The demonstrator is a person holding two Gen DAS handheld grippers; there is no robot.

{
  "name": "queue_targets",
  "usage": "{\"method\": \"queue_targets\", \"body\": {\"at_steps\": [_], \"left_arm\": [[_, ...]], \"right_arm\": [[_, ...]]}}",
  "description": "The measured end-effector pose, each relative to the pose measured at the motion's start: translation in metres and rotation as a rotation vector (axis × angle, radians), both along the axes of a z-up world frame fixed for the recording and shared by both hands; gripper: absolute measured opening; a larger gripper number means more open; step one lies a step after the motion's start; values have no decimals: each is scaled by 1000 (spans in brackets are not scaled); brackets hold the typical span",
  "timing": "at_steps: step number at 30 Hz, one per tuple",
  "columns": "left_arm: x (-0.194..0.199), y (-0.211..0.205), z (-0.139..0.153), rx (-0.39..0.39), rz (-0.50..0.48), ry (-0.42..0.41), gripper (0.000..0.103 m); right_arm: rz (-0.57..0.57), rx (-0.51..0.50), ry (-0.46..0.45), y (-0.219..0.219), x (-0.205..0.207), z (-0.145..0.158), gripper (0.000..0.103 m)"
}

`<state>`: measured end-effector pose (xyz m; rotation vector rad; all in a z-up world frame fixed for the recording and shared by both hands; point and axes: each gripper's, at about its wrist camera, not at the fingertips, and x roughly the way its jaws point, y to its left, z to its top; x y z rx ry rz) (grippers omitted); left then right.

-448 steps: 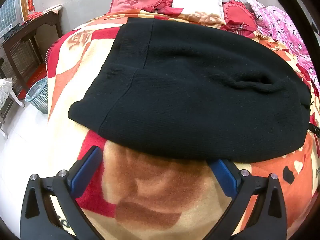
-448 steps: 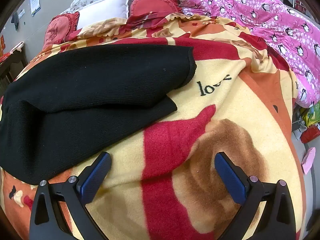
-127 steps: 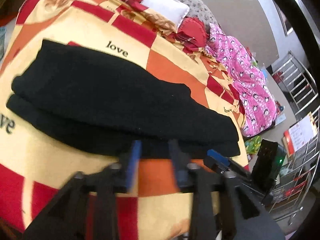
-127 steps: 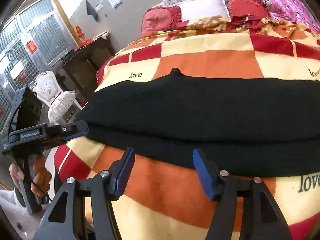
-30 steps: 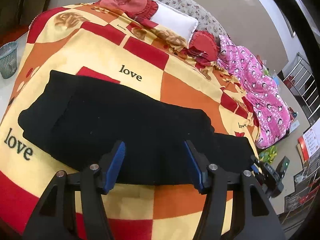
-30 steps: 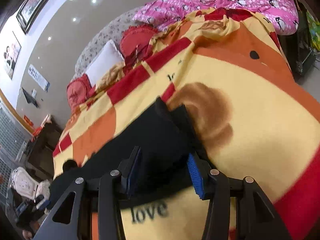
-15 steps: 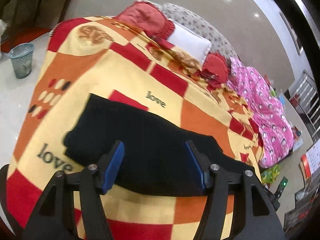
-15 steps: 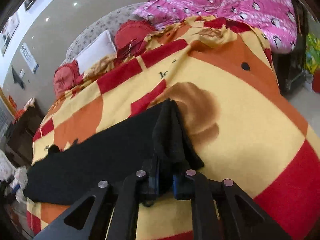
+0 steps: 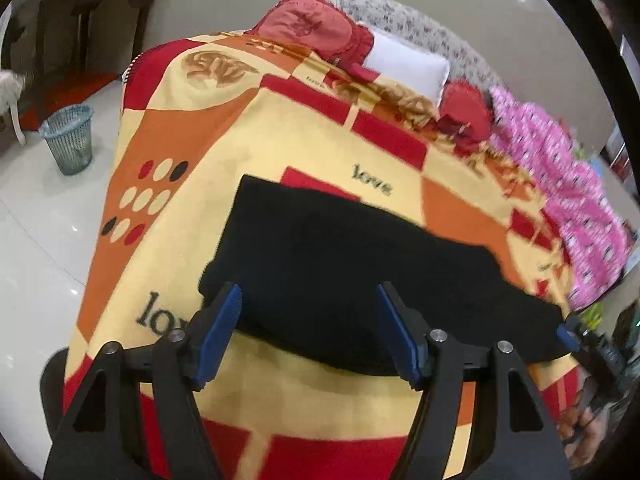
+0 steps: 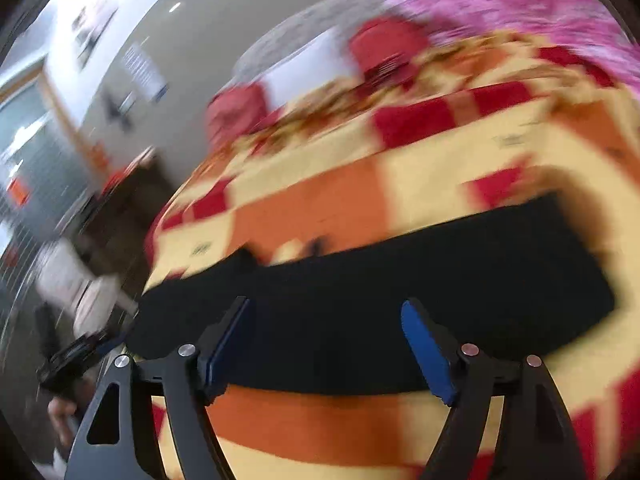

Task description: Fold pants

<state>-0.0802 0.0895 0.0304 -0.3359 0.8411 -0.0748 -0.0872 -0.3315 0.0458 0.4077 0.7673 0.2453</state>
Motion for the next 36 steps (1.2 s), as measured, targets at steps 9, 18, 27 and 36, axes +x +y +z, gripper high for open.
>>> {"method": "queue_targets", "body": {"at_steps": [9, 18, 27, 36], "left_arm": [[32, 10, -22, 68, -18, 43, 69], [39, 13, -25, 76, -25, 15, 74], [17, 11, -6, 126, 32, -67, 74], [-7, -4, 15, 145, 42, -117, 80]], "right_arm": [[188, -150, 45, 119, 46, -17, 79], [188, -199, 64, 138, 53, -31, 98], [200, -311, 70, 157, 58, -36, 103], [211, -288, 66, 153, 56, -32, 103]]}}
